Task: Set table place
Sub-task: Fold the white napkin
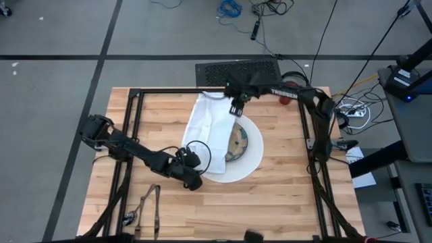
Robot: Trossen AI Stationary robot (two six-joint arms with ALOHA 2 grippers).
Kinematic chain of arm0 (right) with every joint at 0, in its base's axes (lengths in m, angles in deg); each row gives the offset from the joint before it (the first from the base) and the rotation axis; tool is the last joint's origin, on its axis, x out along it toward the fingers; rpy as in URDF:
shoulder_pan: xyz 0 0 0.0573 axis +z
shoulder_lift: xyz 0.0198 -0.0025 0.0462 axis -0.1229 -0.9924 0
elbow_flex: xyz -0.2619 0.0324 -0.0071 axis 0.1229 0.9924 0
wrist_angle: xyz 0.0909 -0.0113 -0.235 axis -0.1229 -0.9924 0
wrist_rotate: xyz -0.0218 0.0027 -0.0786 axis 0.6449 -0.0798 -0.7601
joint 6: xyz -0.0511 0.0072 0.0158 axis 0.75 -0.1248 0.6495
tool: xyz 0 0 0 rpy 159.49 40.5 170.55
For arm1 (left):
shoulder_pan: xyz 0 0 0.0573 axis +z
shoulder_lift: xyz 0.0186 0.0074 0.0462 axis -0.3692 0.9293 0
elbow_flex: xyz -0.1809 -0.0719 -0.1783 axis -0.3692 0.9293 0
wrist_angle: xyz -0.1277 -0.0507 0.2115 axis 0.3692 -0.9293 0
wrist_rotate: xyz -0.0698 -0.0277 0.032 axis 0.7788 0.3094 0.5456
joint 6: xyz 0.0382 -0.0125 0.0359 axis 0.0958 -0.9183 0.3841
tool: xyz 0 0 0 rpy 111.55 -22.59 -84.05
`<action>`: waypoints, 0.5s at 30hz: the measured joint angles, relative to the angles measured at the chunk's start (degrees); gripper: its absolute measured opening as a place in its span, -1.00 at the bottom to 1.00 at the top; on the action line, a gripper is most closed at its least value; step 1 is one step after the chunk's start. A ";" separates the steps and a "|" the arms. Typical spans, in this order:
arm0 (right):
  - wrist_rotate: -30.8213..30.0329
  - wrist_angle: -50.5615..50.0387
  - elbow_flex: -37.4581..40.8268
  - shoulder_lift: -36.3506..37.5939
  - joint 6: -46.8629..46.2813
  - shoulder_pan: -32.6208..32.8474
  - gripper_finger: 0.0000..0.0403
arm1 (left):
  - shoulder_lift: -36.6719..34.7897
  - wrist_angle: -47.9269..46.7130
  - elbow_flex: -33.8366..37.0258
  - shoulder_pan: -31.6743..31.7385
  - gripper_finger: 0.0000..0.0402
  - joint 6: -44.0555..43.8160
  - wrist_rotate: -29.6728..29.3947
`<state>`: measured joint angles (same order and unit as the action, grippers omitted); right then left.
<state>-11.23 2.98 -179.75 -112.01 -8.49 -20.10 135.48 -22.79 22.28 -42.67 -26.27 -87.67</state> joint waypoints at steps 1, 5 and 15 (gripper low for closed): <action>-0.09 -0.82 0.02 0.60 -0.75 2.07 -0.36 | 0.17 1.64 -0.01 0.03 0.00 0.29 0.07; 0.37 -1.88 0.02 2.37 -4.37 10.80 -0.36 | 1.87 3.81 -0.09 1.21 0.00 -0.56 -2.90; 0.86 6.71 11.23 2.42 -12.72 29.65 -0.36 | 1.37 -6.35 -0.63 4.12 0.00 -3.76 -3.78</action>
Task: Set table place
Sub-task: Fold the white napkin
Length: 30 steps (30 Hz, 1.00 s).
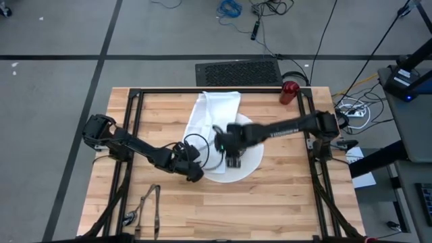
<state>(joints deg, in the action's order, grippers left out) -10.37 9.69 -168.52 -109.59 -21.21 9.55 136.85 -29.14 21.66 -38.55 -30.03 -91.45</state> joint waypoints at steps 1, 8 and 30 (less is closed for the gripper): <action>-0.05 3.68 2.31 -0.04 -1.10 1.40 -0.36 | -0.31 -1.64 -0.36 0.00 0.00 0.02 0.10; -1.43 33.42 17.83 -0.06 -10.12 9.32 -0.36 | -2.57 -15.77 -4.97 -0.03 0.00 0.02 -0.08; -0.91 45.15 22.53 -1.27 -15.52 17.23 -0.36 | -1.73 3.89 -5.34 -0.11 0.00 4.76 -4.39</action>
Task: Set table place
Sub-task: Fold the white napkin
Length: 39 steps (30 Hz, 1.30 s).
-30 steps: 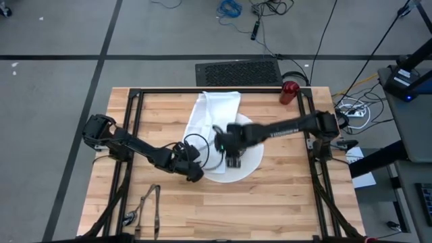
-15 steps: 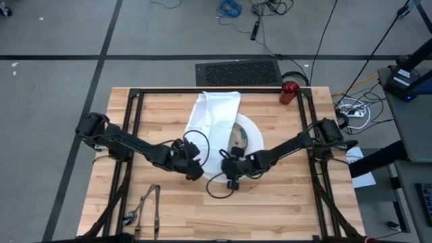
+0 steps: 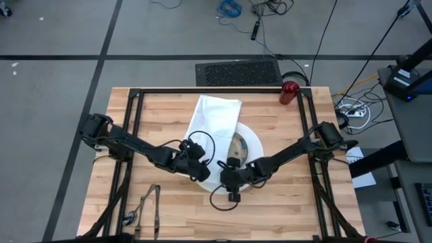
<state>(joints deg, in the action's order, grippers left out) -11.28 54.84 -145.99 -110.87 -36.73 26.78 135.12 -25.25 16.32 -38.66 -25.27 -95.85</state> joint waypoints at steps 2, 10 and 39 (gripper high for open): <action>-1.05 1.36 -0.71 0.20 1.42 -0.04 -0.36 | 0.00 0.04 0.00 0.00 0.00 -0.02 -0.02; 1.51 0.49 -0.44 -0.56 2.72 0.08 -0.36 | 1.22 1.05 -0.04 1.06 0.00 -0.06 -4.94; -35.99 1.89 -0.44 -6.37 48.21 9.83 -0.38 | 1.53 0.37 0.00 3.85 0.00 -0.22 -2.97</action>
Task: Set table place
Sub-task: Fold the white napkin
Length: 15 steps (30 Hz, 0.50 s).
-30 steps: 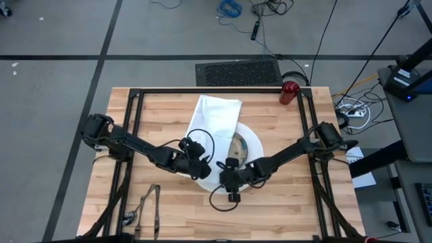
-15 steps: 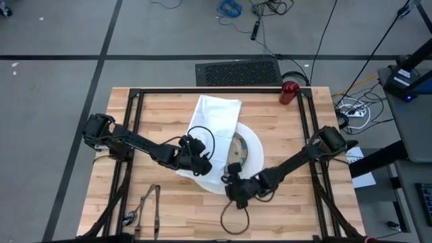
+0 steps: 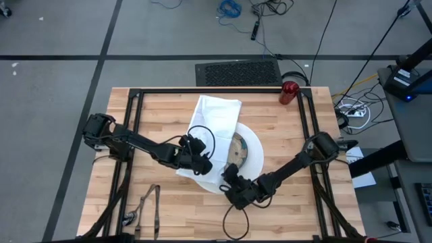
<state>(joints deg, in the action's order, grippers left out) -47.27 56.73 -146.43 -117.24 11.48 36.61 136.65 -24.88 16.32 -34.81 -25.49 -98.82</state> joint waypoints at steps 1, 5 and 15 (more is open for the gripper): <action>-0.52 1.62 -0.13 -0.79 2.31 0.03 -0.39 | 0.00 -0.14 0.00 0.07 0.00 -0.01 0.11; -1.80 6.45 -0.07 -1.93 8.01 0.39 -0.44 | 0.00 -0.42 0.02 0.11 0.00 0.00 0.16; 6.16 10.07 -0.02 -2.05 7.68 -1.25 -0.61 | 0.02 -0.39 0.07 0.81 0.00 -0.02 0.22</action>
<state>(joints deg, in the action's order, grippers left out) -41.11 66.80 -146.45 -119.29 19.16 35.35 136.67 -25.28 16.38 -34.01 -25.51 -98.60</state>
